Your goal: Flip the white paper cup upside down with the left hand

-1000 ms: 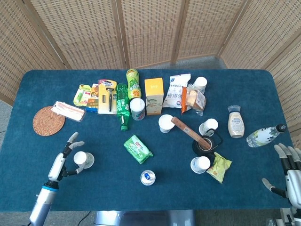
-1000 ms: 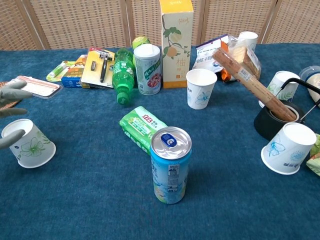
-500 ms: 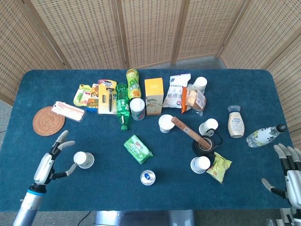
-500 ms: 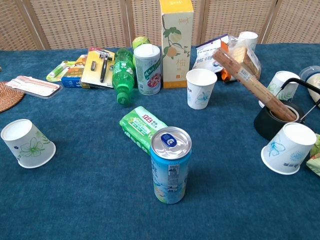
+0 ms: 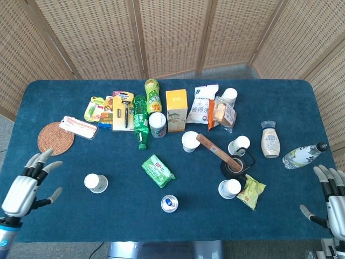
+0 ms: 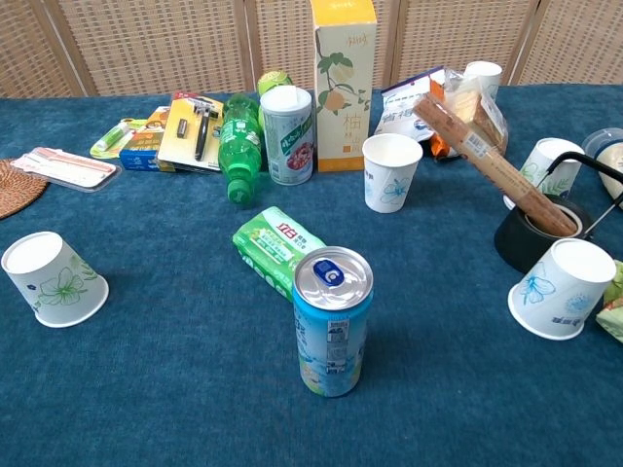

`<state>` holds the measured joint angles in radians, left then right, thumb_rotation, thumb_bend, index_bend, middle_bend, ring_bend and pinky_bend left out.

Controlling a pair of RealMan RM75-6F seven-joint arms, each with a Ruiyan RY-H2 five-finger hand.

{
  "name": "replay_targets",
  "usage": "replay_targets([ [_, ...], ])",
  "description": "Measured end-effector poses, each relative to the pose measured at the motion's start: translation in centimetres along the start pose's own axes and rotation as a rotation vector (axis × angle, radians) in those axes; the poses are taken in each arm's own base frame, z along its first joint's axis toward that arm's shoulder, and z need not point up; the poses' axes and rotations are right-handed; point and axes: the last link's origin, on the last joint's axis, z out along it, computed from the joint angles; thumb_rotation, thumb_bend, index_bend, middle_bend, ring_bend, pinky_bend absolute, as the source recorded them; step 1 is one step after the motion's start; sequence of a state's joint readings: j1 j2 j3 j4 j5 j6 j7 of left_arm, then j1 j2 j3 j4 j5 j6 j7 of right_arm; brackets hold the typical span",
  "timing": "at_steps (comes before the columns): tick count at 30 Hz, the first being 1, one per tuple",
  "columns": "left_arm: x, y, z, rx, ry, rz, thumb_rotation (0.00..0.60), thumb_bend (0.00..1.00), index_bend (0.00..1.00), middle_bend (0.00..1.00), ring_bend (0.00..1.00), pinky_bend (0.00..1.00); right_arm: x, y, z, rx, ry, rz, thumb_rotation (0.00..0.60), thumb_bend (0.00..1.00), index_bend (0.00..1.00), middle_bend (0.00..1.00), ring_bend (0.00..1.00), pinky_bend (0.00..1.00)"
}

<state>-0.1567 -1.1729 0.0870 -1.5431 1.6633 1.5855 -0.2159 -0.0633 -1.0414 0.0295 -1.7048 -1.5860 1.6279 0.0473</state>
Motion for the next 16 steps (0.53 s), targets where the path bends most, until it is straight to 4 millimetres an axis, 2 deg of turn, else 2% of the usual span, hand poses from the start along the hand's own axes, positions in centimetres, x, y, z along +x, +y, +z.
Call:
replay_targets([
  [3,1.2,-0.8,-0.9,0.059,-0.014,0.076,0.600,0.38,0.19,0.00,0.00,0.00,0.0,0.0,0.0,-0.001,0.001,0.000,0.600,0.21,0.00,0.00,0.00,0.02],
  [7,1.4,-1.9,-2.2,0.133,-0.043,0.125,0.600,0.38,0.19,0.00,0.00,0.00,0.0,0.0,-0.1,-0.004,-0.004,-0.001,0.600,0.21,0.00,0.00,0.00,0.02],
  [16,2.1,-1.9,-3.2,0.135,-0.023,0.130,0.600,0.38,0.20,0.00,0.00,0.00,-0.1,-0.2,0.0,0.000,-0.005,-0.010,0.600,0.21,0.00,0.00,0.00,0.02],
])
